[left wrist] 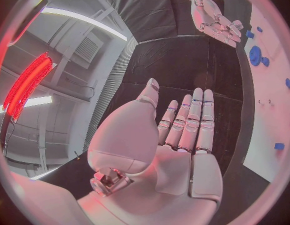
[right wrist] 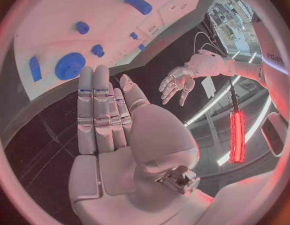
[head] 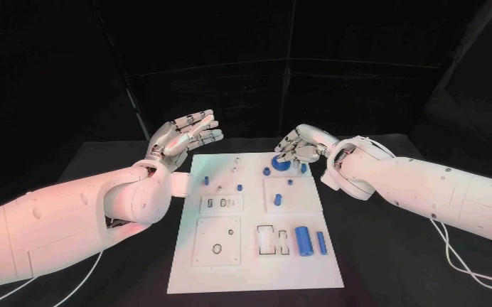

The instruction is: Assemble the parts on the task board

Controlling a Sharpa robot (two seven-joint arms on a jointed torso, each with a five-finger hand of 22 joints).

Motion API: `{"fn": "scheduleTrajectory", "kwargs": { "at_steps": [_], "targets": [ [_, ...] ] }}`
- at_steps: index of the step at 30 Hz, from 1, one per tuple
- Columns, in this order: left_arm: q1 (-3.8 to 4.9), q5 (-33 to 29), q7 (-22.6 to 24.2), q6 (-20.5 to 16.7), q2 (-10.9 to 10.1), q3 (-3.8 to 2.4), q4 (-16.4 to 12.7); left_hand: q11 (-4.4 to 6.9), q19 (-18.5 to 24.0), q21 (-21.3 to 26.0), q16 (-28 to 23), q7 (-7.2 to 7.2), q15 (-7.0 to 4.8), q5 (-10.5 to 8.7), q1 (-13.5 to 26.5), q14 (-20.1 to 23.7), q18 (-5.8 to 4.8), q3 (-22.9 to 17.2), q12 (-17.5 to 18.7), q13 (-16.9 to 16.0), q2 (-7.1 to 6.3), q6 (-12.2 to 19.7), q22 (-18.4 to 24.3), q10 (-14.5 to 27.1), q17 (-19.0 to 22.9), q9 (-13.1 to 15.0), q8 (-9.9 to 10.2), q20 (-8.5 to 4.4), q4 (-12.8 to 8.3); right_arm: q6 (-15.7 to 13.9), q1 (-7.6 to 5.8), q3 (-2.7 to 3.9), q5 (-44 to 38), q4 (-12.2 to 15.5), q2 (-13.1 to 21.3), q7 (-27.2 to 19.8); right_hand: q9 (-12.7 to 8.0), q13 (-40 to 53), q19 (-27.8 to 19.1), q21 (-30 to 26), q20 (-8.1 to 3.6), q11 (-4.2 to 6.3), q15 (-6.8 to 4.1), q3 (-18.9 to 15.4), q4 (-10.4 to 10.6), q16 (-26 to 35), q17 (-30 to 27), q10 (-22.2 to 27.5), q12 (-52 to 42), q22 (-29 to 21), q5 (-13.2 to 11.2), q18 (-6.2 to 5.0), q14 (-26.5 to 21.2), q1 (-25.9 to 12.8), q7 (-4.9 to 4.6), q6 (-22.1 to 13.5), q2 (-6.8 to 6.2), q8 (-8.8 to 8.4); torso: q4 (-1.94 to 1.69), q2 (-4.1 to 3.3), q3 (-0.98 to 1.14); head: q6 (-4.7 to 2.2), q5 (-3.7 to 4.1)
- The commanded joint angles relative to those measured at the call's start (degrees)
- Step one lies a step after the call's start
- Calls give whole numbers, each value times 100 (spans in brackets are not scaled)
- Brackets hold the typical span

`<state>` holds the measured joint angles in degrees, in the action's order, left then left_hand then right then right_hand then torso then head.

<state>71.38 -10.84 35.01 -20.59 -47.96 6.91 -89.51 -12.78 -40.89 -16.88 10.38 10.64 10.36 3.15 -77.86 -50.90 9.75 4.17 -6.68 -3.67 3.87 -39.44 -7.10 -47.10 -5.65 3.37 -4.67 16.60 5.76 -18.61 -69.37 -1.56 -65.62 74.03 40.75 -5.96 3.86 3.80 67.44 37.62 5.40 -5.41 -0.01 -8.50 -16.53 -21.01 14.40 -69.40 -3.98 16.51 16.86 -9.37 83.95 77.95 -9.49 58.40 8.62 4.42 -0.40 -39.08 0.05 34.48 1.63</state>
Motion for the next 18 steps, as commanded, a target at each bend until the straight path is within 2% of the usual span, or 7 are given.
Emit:
{"fn": "scheduleTrajectory", "kwargs": {
  "at_steps": [1,7,8,12,13,16,18],
  "targets": [
    [8,47,9,91,-40,-6,-100,-10,-40,-36,22,466,19,16,-3,-38,44,-3,8,4,43,2,8,-23,8,-6,25,-15,-28,179,-86,8,-1297,80,-34,658,-3,3,64,277,-28,52,-37,-28,-2,-452,268,33,1,163,44,-100,250,-22,7,76,11,-35,-29,-122,-21,21,51],
    [8,46,8,59,-44,-6,-167,-21,-52,-31,-10,480,29,16,-16,-16,37,6,36,7,53,49,21,3,29,-13,58,-13,-74,432,-219,11,-2172,193,-141,1148,-9,3,141,1010,-23,50,-70,-14,3,-1567,902,102,-10,633,34,-87,241,-2,40,50,-5,-68,-86,-193,-36,61,72],
    [8,46,9,53,-40,-6,-171,-30,-39,-19,-28,489,38,17,-12,4,29,14,52,8,58,60,31,21,39,-14,71,-12,-86,470,-229,12,-2257,207,-154,1215,-11,2,210,1250,-24,64,-67,0,-3,-1732,1008,104,-8,927,-24,-56,249,3,46,18,-5,-74,-95,-204,-38,62,66],
    [8,46,20,31,-22,-6,-184,-43,1,14,-62,496,57,17,1,50,10,30,80,8,67,72,55,53,60,-15,95,-10,-111,600,-255,12,-2498,216,-239,1451,-12,-12,416,1998,1,39,-25,-18,4,-2675,1913,284,26,1879,-200,67,262,-86,37,-84,-52,-78,-94,-233,-46,65,61],
    [8,46,21,29,-21,-6,-184,-44,4,16,-64,496,58,17,2,53,9,31,82,8,67,73,56,54,61,-15,96,-10,-112,615,-257,13,-2513,210,-250,1465,-11,-11,428,2068,6,35,-22,-21,5,-2769,2003,300,23,1965,-226,77,260,-99,36,-90,-56,-76,-93,-235,-45,68,64],
    [8,46,18,28,-21,-6,-188,-45,9,20,-68,497,60,17,4,59,7,34,85,8,69,80,60,58,63,-16,100,-10,-116,724,-265,13,-2588,133,-351,1534,-9,7,445,2442,32,34,-16,-80,43,-3292,2491,401,-12,2401,-636,115,214,-208,62,-175,-79,-74,-84,-245,-53,68,72],
    [8,46,16,29,-29,-6,-195,-52,17,27,-79,508,66,17,12,74,2,40,96,9,73,116,66,73,70,-20,114,-9,-122,783,-268,13,-2611,100,-403,1564,-6,14,458,2628,39,26,-8,-110,61,-3527,2717,463,-33,2629,-674,139,183,-239,60,-219,-88,-71,-75,-247,-57,74,75]
  ]
}}
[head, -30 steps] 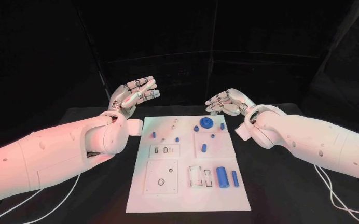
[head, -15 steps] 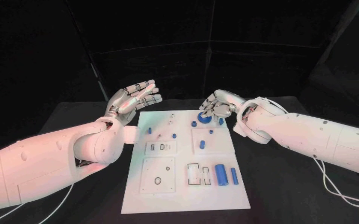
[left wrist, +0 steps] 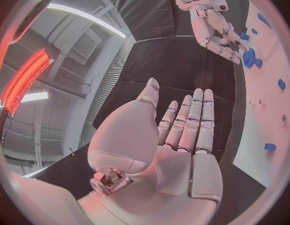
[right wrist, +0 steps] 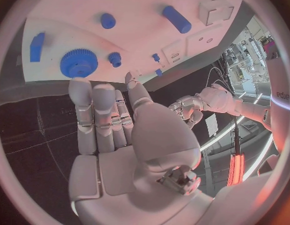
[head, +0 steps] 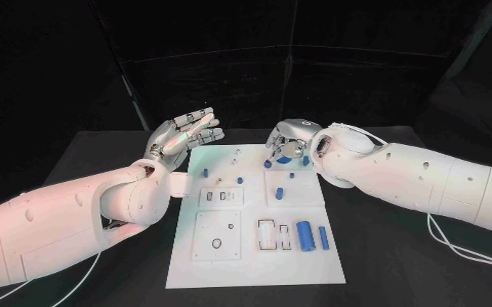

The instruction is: Assemble the parts on the task board

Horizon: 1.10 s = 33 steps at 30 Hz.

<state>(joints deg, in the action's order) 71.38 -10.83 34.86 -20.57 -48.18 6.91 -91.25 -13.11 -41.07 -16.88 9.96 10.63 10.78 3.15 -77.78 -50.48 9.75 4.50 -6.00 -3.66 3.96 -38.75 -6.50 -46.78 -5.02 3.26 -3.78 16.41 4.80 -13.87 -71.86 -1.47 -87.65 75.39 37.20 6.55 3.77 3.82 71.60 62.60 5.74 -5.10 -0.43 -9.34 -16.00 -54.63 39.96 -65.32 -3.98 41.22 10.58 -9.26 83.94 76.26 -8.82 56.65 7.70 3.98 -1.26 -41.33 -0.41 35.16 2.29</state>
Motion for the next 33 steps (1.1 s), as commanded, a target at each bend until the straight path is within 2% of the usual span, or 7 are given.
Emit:
{"fn": "scheduleTrajectory", "kwargs": {
  "at_steps": [1,9,15,19,22,29,33],
  "targets": [
    [8,44,31,29,-11,-6,-24,-22,36,28,-39,512,26,17,5,35,2,10,32,8,64,53,8,44,9,-10,28,9,-29,348,-20,5,-418,-43,-70,336,4,15,51,214,8,-10,37,-34,11,-267,258,80,-45,263,-49,140,173,-71,-7,-58,2,-24,8,-24,-14,5,12],
    [8,44,39,29,-26,-6,-45,-25,37,30,-44,517,28,16,9,41,0,14,37,8,65,53,11,51,11,-10,33,10,-32,659,-23,6,-513,-81,-217,627,6,29,274,931,30,-21,56,-24,27,-1128,1163,242,-139,1269,48,279,191,-44,-20,-221,62,-19,-6,-72,-19,38,15],
    [8,44,38,17,-32,-6,-62,-33,37,32,-49,528,32,17,18,48,-3,21,45,8,66,96,15,63,15,-14,45,10,-37,671,-24,6,-536,-141,-293,574,5,24,253,1028,41,-23,64,-1,8,-1224,1216,294,-164,1372,69,286,154,-15,-16,-245,82,-23,-8,-82,-25,15,25],
    [8,44,24,-5,-36,-6,-54,-44,37,36,-61,542,41,18,28,66,-8,28,58,8,73,132,21,83,23,-17,59,11,-47,779,-24,5,-520,-214,-356,517,10,22,233,1065,49,-34,70,35,-8,-1272,1247,306,-184,1405,93,288,138,17,-20,-221,125,-8,-4,-86,-19,40,31],
    [8,44,8,-24,-34,-6,-32,-50,42,41,-71,550,47,18,35,83,-14,30,63,7,82,140,26,92,29,-17,63,11,-51,841,-24,5,-509,-262,-402,475,18,21,209,1110,61,-50,85,106,-41,-1327,1279,258,-227,1445,224,289,119,67,-44,-148,197,15,2,-86,-12,49,5],
    [9,44,2,-42,-32,-6,-11,-53,52,50,-81,556,54,18,47,100,-22,33,61,4,98,75,34,89,36,-9,56,11,-53,913,-23,5,-431,-320,-439,403,15,-3,178,1206,81,-72,104,288,-65,-1426,1332,173,-264,1541,649,295,91,135,-111,-22,253,25,-6,-95,-24,87,27],
    [10,44,11,-47,-26,-6,-8,-52,54,53,-81,555,54,18,55,98,-24,35,53,1,110,19,38,76,37,-2,47,10,-54,948,-23,5,-407,-353,-469,404,10,-6,167,1235,91,-77,112,369,-65,-1453,1340,134,-269,1568,716,296,82,141,-130,9,254,18,0,-102,-19,107,13]
  ]
}}
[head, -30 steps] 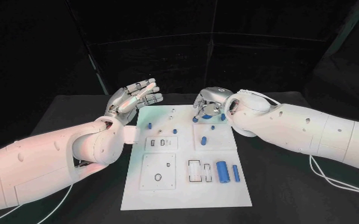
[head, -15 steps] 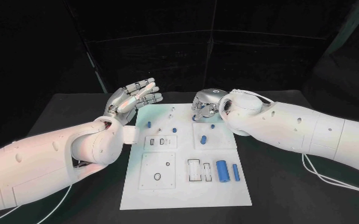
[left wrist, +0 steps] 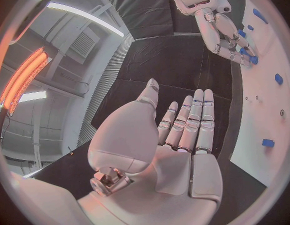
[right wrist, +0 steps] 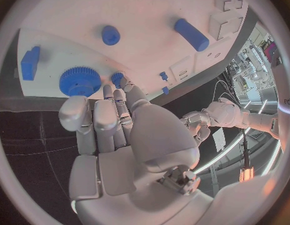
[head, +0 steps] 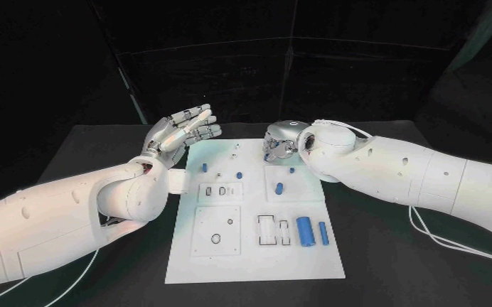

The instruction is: Assemble the parts on the task board

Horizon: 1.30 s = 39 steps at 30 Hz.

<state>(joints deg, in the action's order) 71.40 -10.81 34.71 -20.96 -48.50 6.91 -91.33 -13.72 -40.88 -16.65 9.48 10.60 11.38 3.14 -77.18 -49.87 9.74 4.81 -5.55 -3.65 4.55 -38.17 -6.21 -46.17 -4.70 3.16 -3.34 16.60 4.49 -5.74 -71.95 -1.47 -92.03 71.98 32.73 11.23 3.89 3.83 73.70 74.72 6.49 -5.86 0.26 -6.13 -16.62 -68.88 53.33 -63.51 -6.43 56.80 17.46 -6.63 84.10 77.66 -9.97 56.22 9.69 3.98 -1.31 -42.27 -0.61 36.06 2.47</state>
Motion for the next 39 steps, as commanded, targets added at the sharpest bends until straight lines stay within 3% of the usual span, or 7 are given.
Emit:
{"fn": "scheduleTrajectory", "kwargs": {
  "at_steps": [1,10,22,24,27,31,39],
  "targets": [
    [9,43,27,-10,6,-6,2,9,36,29,-33,558,-7,19,-5,37,-23,3,8,0,51,-38,9,15,6,8,3,-8,-23,144,-13,4,34,-19,-30,-62,-2,-8,-43,24,15,-2,43,51,-3,-28,3,-49,-25,10,29,33,65,0,-16,52,55,17,5,-12,2,30,-10],
    [13,43,22,-22,6,-6,15,17,29,30,-23,550,-13,18,-16,17,-21,4,-14,-6,66,-155,17,-25,6,21,-17,-12,-53,220,-13,4,92,-62,-71,-54,-7,-11,-54,46,23,-8,50,107,3,-50,10,-63,-19,29,-7,34,58,-25,-23,66,35,5,0,-8,-2,74,-8],
    [14,43,4,-47,-4,-6,28,21,13,25,-17,547,-19,18,-42,3,-16,2,-23,-6,67,-186,20,-42,7,23,-22,-14,-93,298,-13,4,187,-137,-93,-29,-6,-15,-78,76,27,1,47,259,-1,-74,-3,-86,-6,47,-41,31,43,-28,-7,121,55,4,6,-11,-2,96,-67],
    [15,43,2,-47,-6,-6,35,22,8,23,-14,547,-20,18,-46,-2,-15,2,-24,-5,68,-197,20,-45,7,24,-23,-14,-100,224,-13,4,193,-145,-97,-6,-7,-16,-85,93,24,2,40,365,-7,-92,5,-104,-1,64,-109,32,40,3,-5,142,82,0,10,-9,-3,100,-75],
    [15,42,0,-47,-4,-6,39,26,-14,14,-1,545,-28,17,-52,-27,-8,4,-30,-5,74,-240,21,-56,4,27,-28,-15,-120,88,-13,3,197,-145,-98,10,-9,-15,-77,140,17,3,37,629,-12,-149,56,-144,8,122,-413,40,45,123,-12,181,141,-4,10,-16,-3,101,-104],
    [16,42,-2,-47,-2,-6,37,27,-22,10,3,544,-31,16,-53,-35,-5,5,-32,-5,76,-261,21,-61,3,28,-30,-16,-126,-194,-13,3,216,-91,-74,-26,2,-3,-51,203,9,32,20,914,-13,-198,86,-264,-28,211,-517,51,48,196,12,293,135,24,6,-11,-5,106,-123],
    [20,31,-7,-63,-10,-6,51,29,-29,7,6,543,-32,17,-53,-41,-3,6,-34,-5,79,-269,21,-64,3,29,-31,-16,-131,-785,-12,3,433,102,-16,-31,7,5,-79,265,-25,82,-18,1533,12,-228,30,-457,-15,261,-538,54,27,-73,60,484,-111,24,0,-10,-7,59,-147]
  ]
}}
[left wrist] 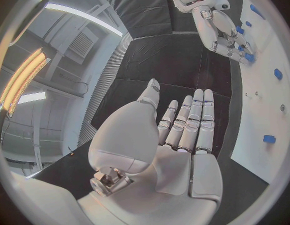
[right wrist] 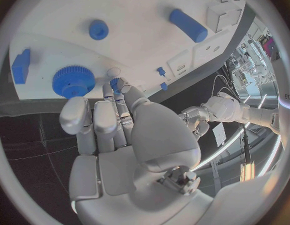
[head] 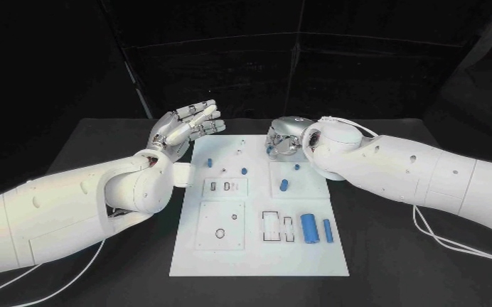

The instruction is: Assemble the parts on the task board

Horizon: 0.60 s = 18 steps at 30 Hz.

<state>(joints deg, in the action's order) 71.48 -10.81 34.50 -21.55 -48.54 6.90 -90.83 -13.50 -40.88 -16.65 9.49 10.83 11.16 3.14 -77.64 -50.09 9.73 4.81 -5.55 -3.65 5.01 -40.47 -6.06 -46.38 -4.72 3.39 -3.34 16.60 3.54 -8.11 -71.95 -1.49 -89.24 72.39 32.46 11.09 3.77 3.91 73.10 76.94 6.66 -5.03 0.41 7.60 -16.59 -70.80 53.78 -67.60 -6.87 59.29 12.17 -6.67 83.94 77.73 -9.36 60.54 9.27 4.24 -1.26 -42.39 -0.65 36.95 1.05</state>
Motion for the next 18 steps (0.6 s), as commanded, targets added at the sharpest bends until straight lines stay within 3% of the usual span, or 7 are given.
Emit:
{"fn": "scheduleTrajectory", "kwargs": {
  "at_steps": [1,3,9,18],
  "targets": [
    [13,28,14,-6,-6,-5,3,7,-29,7,6,520,-11,17,-7,-20,-3,6,-34,-6,33,-39,6,-42,4,6,-31,-16,-35,-604,-12,5,161,74,15,-7,19,-3,-21,46,-43,2,-34,208,9,-39,-16,-51,35,14,-10,57,42,-99,-3,55,-92,-7,-8,3,-5,-41,-4],
    [15,21,14,-7,-9,-5,4,7,-29,7,6,520,-11,17,-7,-20,-3,6,-34,-6,33,-39,6,-42,4,6,-31,-16,-35,-788,-13,6,176,103,17,33,18,-1,-26,63,-42,9,-33,464,18,-58,-23,-75,62,28,-15,58,41,-208,-6,76,-204,-22,-11,3,-10,-66,-6],
    [18,15,4,3,-1,-5,9,8,-33,6,7,520,-12,17,-7,-23,-1,7,-35,-5,34,-41,6,-44,4,6,-32,-16,-38,-1069,-14,8,110,11,-89,88,21,2,-31,80,-39,6,-30,762,54,-79,-40,-104,91,38,-36,61,38,-378,3,102,-377,-28,-16,-17,-6,-156,-31],
    [19,14,-3,11,43,-6,24,8,-33,6,7,520,-12,17,-7,-23,-1,7,-35,-5,34,-41,6,-44,4,6,-32,-16,-39,-1132,-15,9,46,-374,-470,35,20,2,-34,85,-39,5,-30,895,81,-92,-41,-113,106,40,-57,61,38,-459,4,104,-466,-34,-19,-28,-5,-187,-77]
  ]
}}
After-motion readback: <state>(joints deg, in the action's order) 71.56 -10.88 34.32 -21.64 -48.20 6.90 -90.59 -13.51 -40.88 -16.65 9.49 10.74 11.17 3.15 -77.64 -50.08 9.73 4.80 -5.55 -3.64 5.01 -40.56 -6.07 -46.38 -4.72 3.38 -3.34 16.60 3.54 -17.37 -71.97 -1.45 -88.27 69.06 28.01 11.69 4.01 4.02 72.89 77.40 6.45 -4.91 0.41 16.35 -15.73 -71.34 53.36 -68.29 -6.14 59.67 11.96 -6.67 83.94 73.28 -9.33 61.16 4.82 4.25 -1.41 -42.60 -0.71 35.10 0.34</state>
